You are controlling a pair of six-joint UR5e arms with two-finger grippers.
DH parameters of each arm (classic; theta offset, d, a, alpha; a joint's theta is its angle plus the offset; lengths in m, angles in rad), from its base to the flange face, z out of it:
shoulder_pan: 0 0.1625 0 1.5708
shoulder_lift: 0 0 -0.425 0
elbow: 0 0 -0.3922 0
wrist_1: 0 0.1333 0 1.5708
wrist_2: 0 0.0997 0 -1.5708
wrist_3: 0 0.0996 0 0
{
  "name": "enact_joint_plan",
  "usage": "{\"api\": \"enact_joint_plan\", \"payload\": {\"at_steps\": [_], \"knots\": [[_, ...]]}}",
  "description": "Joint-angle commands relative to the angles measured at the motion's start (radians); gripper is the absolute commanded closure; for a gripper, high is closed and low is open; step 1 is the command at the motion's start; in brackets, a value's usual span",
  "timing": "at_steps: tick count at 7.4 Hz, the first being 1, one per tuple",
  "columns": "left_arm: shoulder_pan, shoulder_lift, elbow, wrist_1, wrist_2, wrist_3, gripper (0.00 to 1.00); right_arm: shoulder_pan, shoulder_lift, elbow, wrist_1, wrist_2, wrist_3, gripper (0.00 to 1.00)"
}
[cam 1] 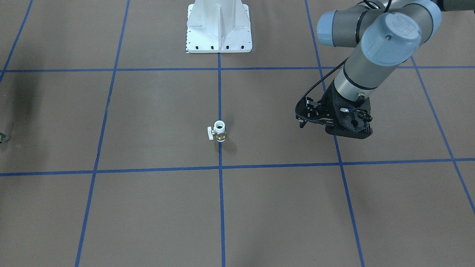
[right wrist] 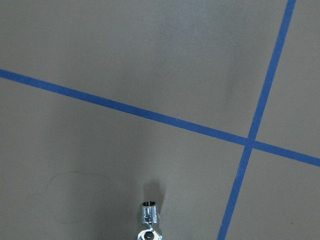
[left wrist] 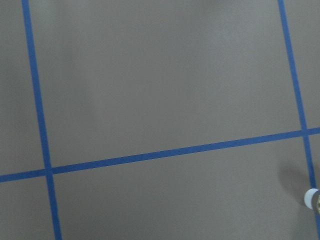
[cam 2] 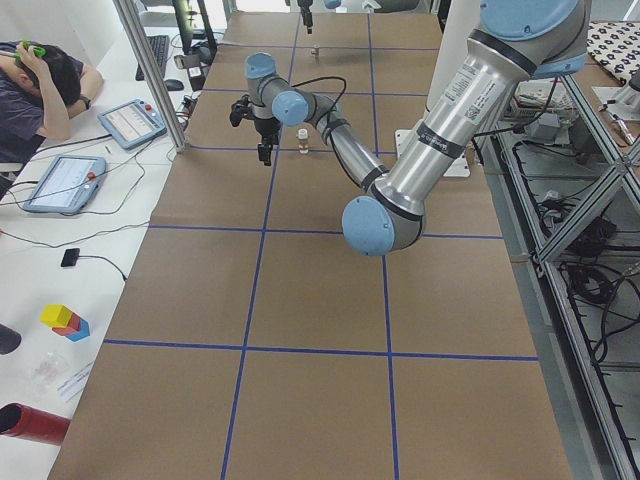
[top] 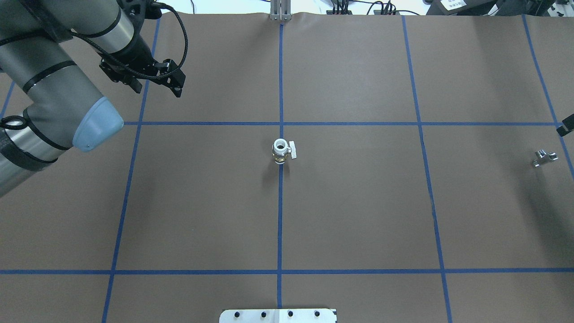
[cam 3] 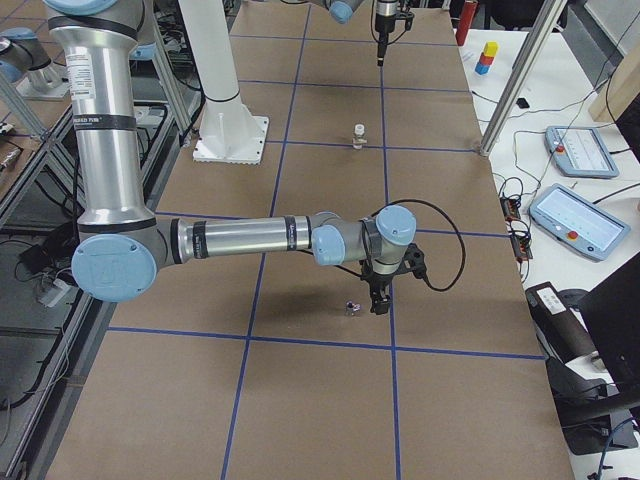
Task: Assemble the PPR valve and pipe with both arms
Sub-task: 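Grasp the chrome pipe fitting with the right gripper and lift it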
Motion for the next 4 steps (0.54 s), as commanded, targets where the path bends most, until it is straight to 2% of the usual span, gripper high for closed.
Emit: {"api": "enact_joint_plan", "payload": {"at_steps": [1,4], "knots": [[-0.002,0.004,-0.001,0.000,0.000,0.006,0.00,-0.069,0.000,-0.038,0.003,0.001,-0.002,0.01],[0.001,0.004,0.007,0.000,0.006,0.006,0.00,-0.100,0.000,-0.066,0.003,-0.002,-0.003,0.01]]}}
